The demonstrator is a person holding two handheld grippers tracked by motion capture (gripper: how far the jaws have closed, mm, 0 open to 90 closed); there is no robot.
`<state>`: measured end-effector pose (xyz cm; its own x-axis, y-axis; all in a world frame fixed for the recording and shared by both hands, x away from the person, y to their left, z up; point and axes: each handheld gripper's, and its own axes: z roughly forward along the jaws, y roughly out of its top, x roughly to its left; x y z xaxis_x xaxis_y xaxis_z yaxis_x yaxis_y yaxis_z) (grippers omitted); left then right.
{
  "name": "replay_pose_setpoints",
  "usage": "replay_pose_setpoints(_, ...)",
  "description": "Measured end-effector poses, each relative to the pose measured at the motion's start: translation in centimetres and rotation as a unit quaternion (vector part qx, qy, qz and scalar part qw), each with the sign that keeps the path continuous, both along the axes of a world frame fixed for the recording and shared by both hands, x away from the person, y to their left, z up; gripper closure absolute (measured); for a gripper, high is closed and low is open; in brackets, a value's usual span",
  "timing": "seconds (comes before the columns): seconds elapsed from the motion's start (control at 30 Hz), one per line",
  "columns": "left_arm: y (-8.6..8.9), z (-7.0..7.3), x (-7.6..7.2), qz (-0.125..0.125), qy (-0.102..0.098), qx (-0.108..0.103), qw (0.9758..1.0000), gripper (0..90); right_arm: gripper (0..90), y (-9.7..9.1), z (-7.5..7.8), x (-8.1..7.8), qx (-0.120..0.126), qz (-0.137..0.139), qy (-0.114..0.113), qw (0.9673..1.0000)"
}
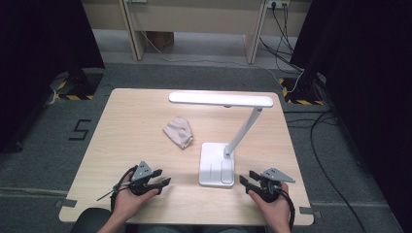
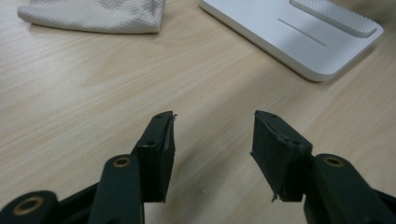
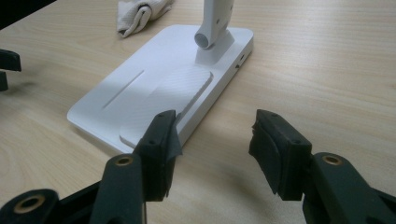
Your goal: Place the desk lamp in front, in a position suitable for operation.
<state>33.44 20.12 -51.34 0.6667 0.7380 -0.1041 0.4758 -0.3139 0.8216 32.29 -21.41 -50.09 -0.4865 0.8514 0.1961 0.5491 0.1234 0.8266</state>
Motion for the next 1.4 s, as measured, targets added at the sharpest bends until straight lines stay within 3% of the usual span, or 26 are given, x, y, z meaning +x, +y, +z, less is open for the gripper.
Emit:
replay_pose_setpoints(0.17,-1.1,-0.1,0.3,-0.026,0.001,0.004,0.9996,48.2,49.5,-0.1,-0.1,0.3,0.004,-0.003,0.000,1.0000)
replay_pose_setpoints(0.37,-1.2,-0.2,1.3,-0.013,0.010,-0.001,0.9999,47.2,50.4,0.0,-0.2,0.8,0.007,0.005,0.010,0.9999)
replay_pose_setpoints(0.5,-2.6,0.3,1.8,-0.040,0.011,-0.012,0.9991,51.8,66.8,0.4,0.3,1.9,0.003,0.008,0.018,0.9998)
replay_pose_setpoints(0.63,-4.2,0.9,3.2,-0.061,0.009,0.004,0.9981,64.5,83.9,1.1,0.9,3.9,-0.024,0.001,0.032,0.9992)
replay_pose_setpoints(0.73,-5.3,0.9,4.8,-0.063,0.036,-0.002,0.9973,74.0,90.0,2.0,0.7,5.2,-0.035,-0.005,0.045,0.9984)
replay_pose_setpoints(0.9,-7.0,0.4,6.8,-0.066,0.072,-0.004,0.9952,89.1,90.0,3.1,0.0,5.7,-0.045,-0.007,0.065,0.9968)
replay_pose_setpoints(1.1,-8.9,0.0,7.2,-0.074,0.076,0.007,0.9944,88.4,90.0,3.2,-0.1,5.8,-0.046,-0.004,0.064,0.9969)
replay_pose_setpoints(1.4,-9.1,-0.2,7.3,-0.075,0.079,0.007,0.9940,89.2,90.0,3.5,-0.5,6.1,-0.048,-0.001,0.063,0.9969)
